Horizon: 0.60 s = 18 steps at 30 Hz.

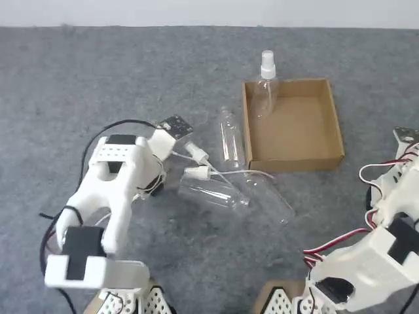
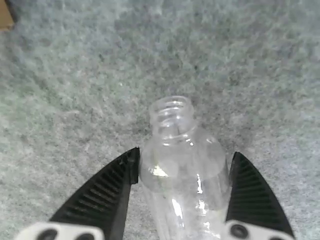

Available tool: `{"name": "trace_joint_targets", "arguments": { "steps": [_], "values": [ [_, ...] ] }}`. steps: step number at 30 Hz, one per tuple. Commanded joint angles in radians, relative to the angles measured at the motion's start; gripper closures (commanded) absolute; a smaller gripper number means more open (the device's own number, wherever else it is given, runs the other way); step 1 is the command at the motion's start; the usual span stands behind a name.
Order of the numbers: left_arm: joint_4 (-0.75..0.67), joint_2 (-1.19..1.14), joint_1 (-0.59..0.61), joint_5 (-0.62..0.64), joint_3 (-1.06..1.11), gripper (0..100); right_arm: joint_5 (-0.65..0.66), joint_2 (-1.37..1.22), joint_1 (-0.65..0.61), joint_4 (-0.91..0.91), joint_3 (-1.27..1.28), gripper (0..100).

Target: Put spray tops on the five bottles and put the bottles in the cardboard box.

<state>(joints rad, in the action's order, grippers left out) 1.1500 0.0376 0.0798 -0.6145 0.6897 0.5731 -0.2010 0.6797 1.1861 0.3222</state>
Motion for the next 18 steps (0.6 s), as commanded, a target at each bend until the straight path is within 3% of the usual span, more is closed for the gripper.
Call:
{"name": "trace_joint_targets", "arguments": {
  "steps": [1,7,12,18],
  "values": [
    [0.074,0.184,0.005,0.115,-0.048,98,0.017,0.016,0.008,-0.001,-0.014,76.0],
    [0.048,0.325,-0.038,0.330,-0.035,98,0.069,0.018,0.005,-0.005,-0.015,75.8],
    [-0.060,0.311,-0.169,0.454,0.045,98,0.095,0.028,-0.005,-0.005,-0.017,74.8],
    [-0.216,0.292,-0.210,0.528,0.157,98,0.169,0.028,-0.016,0.061,-0.074,63.1]
  ]
}}
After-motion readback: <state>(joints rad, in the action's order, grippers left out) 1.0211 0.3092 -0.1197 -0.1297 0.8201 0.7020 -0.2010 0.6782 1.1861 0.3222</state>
